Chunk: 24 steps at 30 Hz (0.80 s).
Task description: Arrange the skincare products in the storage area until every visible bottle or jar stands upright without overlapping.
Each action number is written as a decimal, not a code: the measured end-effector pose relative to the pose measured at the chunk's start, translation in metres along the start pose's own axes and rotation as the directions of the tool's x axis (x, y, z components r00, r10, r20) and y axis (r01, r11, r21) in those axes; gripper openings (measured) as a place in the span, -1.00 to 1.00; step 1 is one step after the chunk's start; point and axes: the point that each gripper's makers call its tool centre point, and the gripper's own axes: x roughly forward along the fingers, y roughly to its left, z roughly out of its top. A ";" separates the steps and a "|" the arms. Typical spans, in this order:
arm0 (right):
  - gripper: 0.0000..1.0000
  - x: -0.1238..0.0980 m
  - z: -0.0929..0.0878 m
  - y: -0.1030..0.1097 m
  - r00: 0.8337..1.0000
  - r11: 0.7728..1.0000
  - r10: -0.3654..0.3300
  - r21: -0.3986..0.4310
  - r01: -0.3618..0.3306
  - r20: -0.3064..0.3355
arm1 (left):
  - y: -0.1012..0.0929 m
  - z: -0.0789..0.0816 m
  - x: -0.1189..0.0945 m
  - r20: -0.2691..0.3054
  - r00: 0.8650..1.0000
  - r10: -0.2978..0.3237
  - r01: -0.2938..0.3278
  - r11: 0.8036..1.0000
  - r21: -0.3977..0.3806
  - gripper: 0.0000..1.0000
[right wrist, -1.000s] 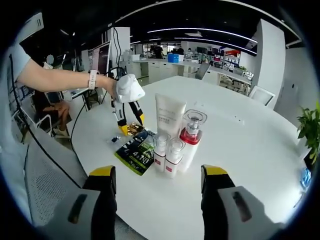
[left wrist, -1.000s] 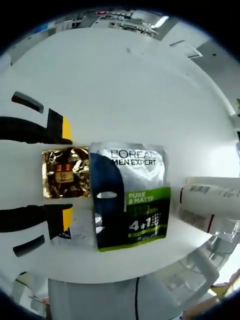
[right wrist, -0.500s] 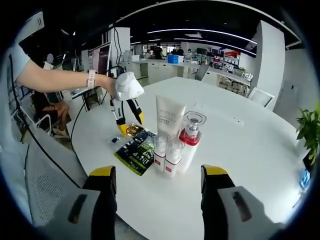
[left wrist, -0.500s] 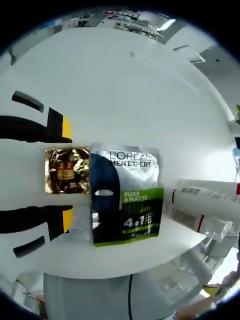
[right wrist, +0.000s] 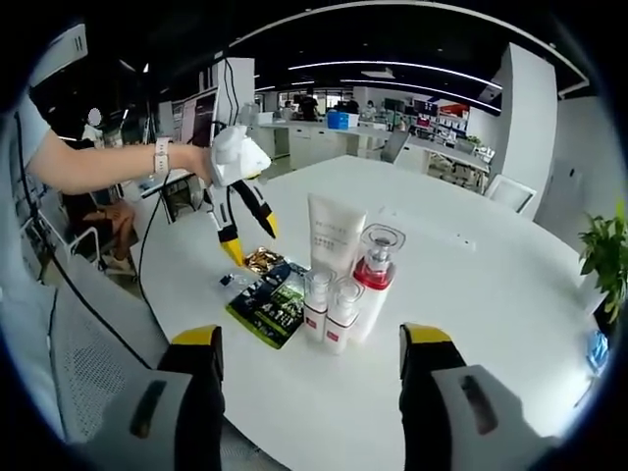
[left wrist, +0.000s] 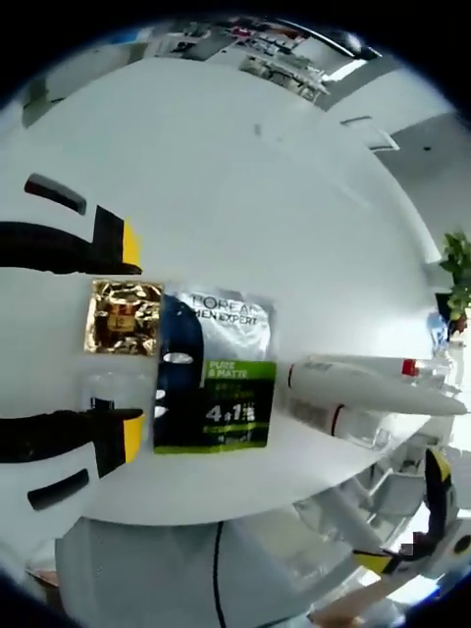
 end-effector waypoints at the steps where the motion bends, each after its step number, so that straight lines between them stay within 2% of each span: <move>1: 0.52 0.000 0.000 0.000 1.000 1.000 -0.001 0.002 0.001 0.001 | -0.001 0.001 -0.003 0.007 1.000 0.012 -0.012 1.000 -0.005 0.07; 5: 0.58 -0.001 0.003 0.003 1.000 1.000 -0.001 0.003 0.001 0.007 | -0.007 0.002 -0.012 0.029 0.999 0.038 -0.038 0.999 -0.017 0.05; 8: 0.64 -0.001 0.003 0.005 1.000 1.000 -0.002 -0.002 0.002 0.005 | -0.011 0.007 -0.021 0.066 0.995 0.078 -0.075 0.996 -0.039 0.08; 13: 0.70 0.000 0.005 0.009 1.000 1.000 0.005 -0.011 -0.005 0.003 | -0.023 0.015 -0.031 0.116 0.987 0.113 -0.107 0.993 -0.051 0.25; 16: 0.72 0.000 0.005 0.010 1.000 1.000 0.004 -0.018 -0.004 0.002 | -0.027 0.018 -0.037 0.130 0.983 0.130 -0.124 0.991 -0.053 0.28; 24: 0.76 -0.001 0.008 0.008 1.000 1.000 -0.006 -0.029 0.006 0.005 | -0.026 0.017 -0.053 0.207 0.956 0.209 -0.178 0.971 -0.159 0.43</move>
